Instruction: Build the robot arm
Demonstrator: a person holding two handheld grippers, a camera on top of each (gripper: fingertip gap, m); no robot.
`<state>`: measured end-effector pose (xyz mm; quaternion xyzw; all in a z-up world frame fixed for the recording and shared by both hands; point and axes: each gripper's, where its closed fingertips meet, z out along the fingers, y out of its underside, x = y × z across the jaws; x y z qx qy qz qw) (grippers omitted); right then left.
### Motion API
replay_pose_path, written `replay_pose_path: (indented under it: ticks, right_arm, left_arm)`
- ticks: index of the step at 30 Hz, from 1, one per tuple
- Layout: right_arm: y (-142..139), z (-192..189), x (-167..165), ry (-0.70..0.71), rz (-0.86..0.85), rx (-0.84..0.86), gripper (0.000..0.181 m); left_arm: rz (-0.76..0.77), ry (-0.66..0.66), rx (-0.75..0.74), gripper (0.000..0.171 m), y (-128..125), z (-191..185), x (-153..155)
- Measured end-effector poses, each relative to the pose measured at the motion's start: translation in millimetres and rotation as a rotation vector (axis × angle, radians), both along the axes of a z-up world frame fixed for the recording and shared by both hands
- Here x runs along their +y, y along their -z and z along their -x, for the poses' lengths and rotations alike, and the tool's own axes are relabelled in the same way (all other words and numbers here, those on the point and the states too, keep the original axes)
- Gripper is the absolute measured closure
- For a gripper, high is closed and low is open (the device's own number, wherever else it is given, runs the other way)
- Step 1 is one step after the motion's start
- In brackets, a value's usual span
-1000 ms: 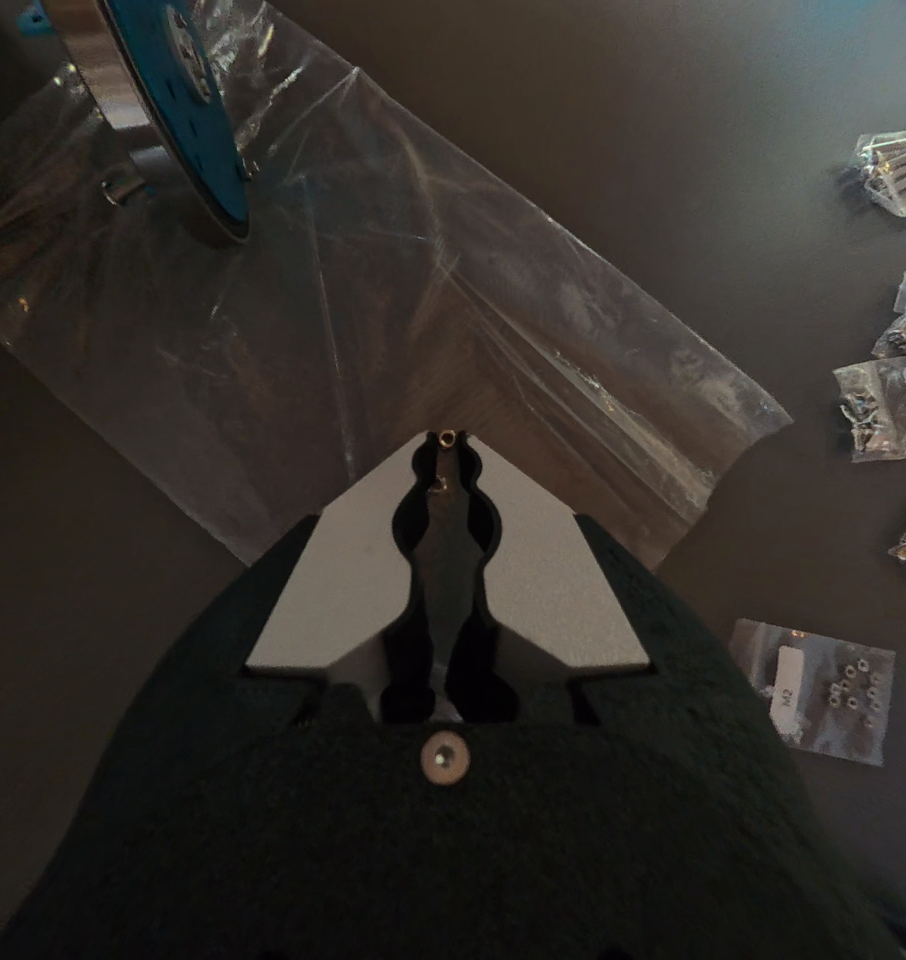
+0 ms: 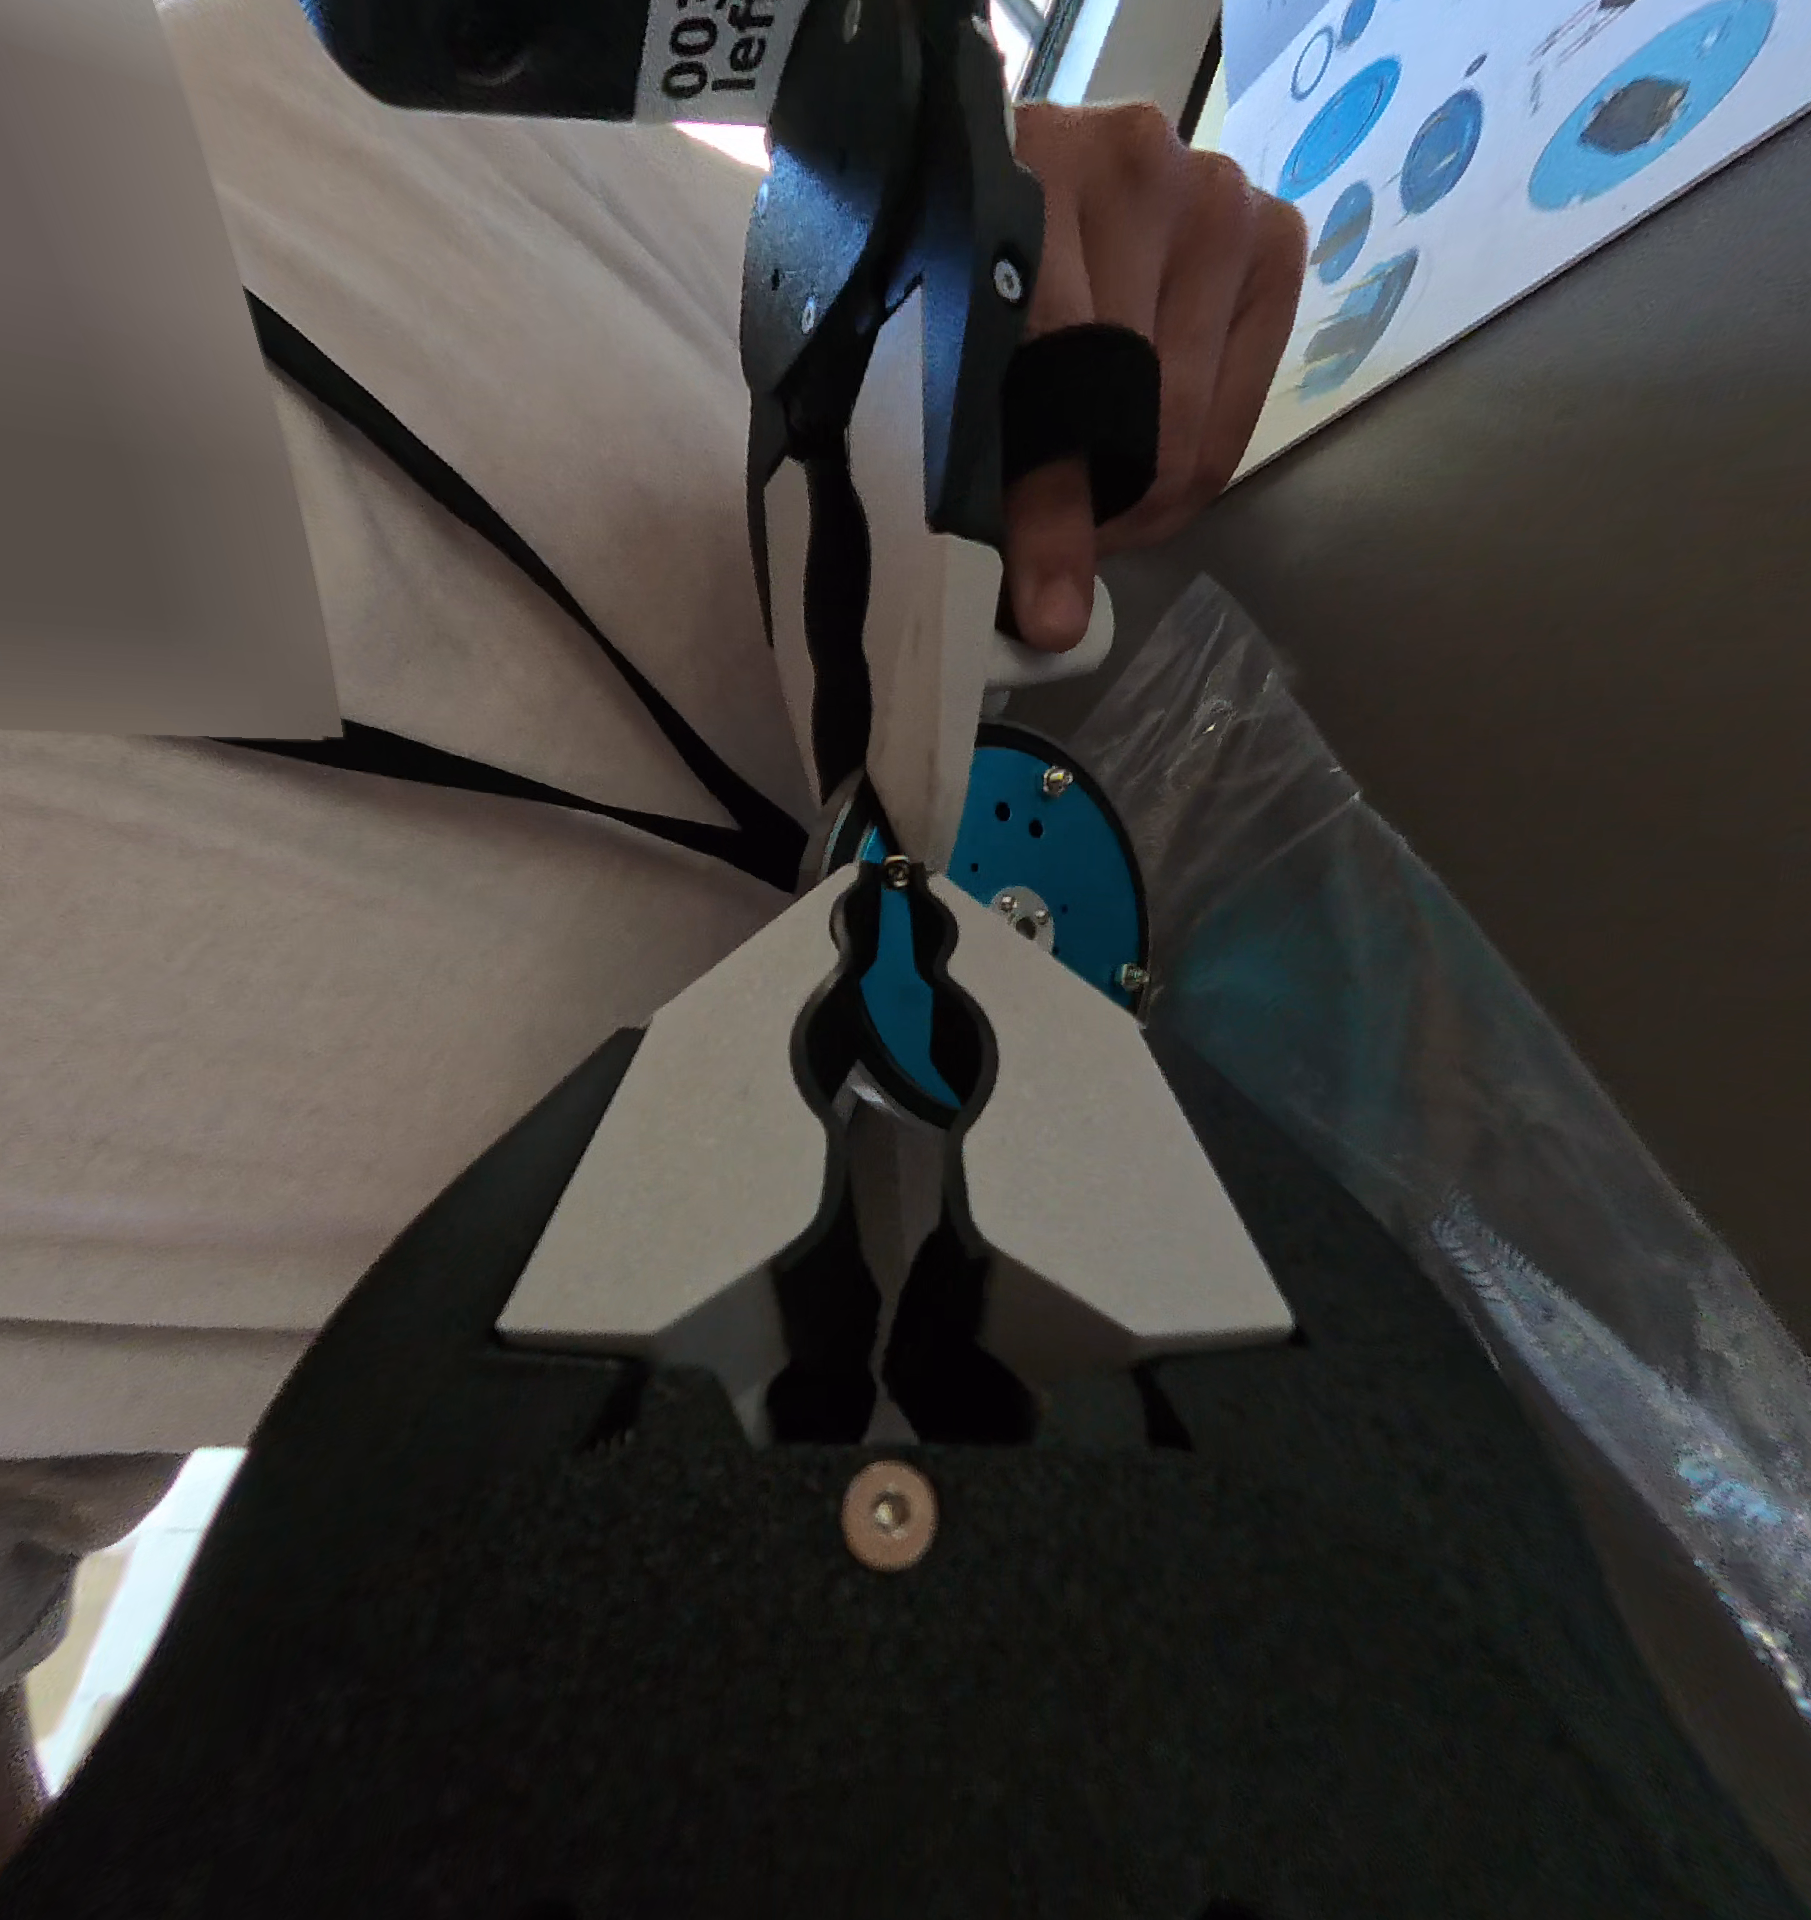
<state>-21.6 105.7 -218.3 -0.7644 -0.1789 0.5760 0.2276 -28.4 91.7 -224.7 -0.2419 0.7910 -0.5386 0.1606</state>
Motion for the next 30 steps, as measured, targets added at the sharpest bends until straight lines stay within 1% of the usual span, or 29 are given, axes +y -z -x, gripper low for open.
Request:
replay_pose_path:
  ticks: [1, 4, 7, 9, 11, 12, 14, 15, 19, 21, 24, 27, 29, 30]
  right_arm:
    - [-1.1, -0.4, -1.3, -0.012, 0.011, 0.010, 0.181]
    - [4.8, -1.6, -3.9, -0.038, 0.043, -0.013, 0.181]
    - [4.2, 2.0, -6.4, -0.077, 0.056, -0.002, 0.181]
    - [3.6, 0.3, -5.9, -0.078, 0.045, -0.008, 0.181]
    - [9.4, -12.1, -7.3, -0.074, 0.034, -0.089, 0.181]
    - [10.7, -21.6, -4.9, -0.044, 0.007, -0.128, 0.181]
    - [19.4, -40.1, -1.6, 0.018, -0.077, -0.246, 0.181]
    - [25.1, -44.1, -3.8, 0.028, -0.132, -0.301, 0.179]
    - [50.7, -29.9, -20.4, 0.013, -0.373, -0.468, 0.162]
    - [62.6, -21.5, -22.6, 0.011, -0.460, -0.556, 0.159]
    - [70.8, -11.9, -23.3, -0.026, -0.527, -0.656, 0.161]
    - [78.6, -14.5, -14.5, -0.051, -0.560, -0.777, 0.167]
    - [81.7, -16.5, -8.4, -0.057, -0.553, -0.812, 0.170]
    - [81.9, -14.5, -7.9, -0.065, -0.543, -0.796, 0.171]
  left_arm:
    - [-0.004, 0.000, -0.002, 0.158, 0.0, -0.1, -0.3]
    - [-0.009, -0.004, -0.001, 0.158, 0.1, -0.8, -0.5]
    - [-0.016, -0.003, -0.007, 0.158, 0.1, -0.9, -1.6]
    - [-0.013, -0.005, -0.005, 0.158, 0.2, -1.1, -1.4]
    - [-0.009, -0.005, -0.005, 0.158, 0.2, 0.1, -0.4]
    - [-0.007, -0.003, -0.008, 0.158, 0.2, 1.2, -0.2]
    - [-0.011, 0.008, -0.024, 0.159, 0.2, 4.3, -0.7]
    - [-0.011, 0.009, -0.025, 0.159, 0.3, 5.3, -0.5]
    - [-0.012, 0.038, -0.019, 0.159, 0.2, 10.6, 1.7]
    - [-0.025, 0.049, -0.012, 0.159, 0.2, 12.3, 3.8]
    - [-0.065, 0.067, -0.002, 0.160, 0.5, 15.7, 7.1]
    - [-0.117, 0.051, -0.008, 0.160, -2.0, 15.5, 12.0]
    - [-0.146, 0.044, -0.016, 0.159, -4.5, 16.6, 14.7]
    - [-0.157, 0.039, -0.020, 0.159, -5.4, 17.2, 15.8]
